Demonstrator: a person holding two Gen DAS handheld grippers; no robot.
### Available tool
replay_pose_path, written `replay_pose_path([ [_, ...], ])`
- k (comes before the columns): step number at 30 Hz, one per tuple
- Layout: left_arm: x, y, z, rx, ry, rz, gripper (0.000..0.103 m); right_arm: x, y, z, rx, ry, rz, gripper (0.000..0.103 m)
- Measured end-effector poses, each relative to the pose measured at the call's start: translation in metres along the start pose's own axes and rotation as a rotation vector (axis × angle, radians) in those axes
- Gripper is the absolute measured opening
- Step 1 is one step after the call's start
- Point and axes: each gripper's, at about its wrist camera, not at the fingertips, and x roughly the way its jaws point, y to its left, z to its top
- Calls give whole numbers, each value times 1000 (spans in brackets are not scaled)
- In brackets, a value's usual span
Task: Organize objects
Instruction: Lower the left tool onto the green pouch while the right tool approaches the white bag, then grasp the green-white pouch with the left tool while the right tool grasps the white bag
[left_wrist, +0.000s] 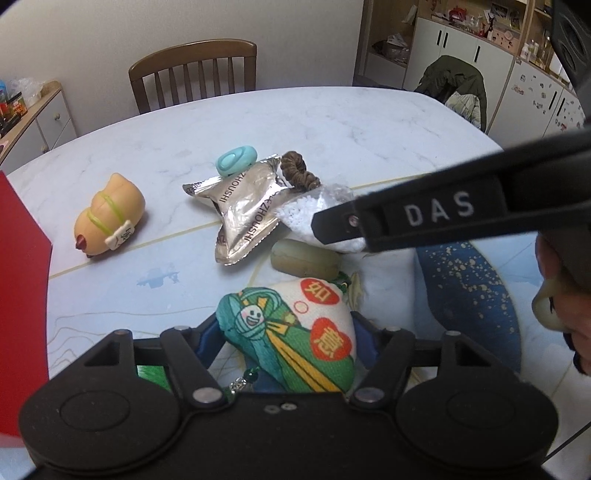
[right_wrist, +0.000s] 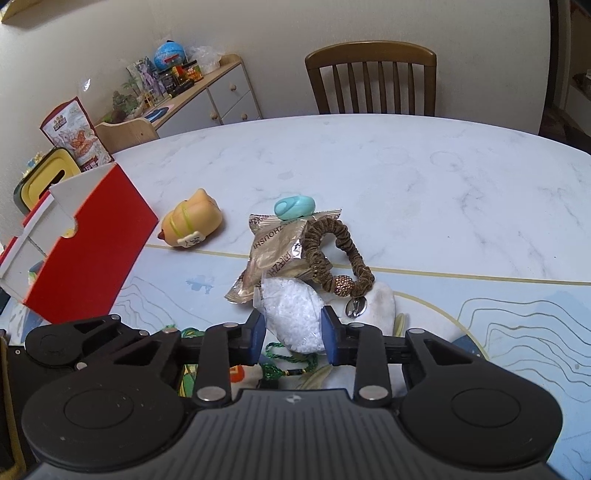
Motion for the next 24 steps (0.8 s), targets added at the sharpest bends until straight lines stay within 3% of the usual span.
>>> replay_pose_path([
  [24,-98,36,9,-90,-42,-21,68,-97,48,-11,19,-65,-1,31],
])
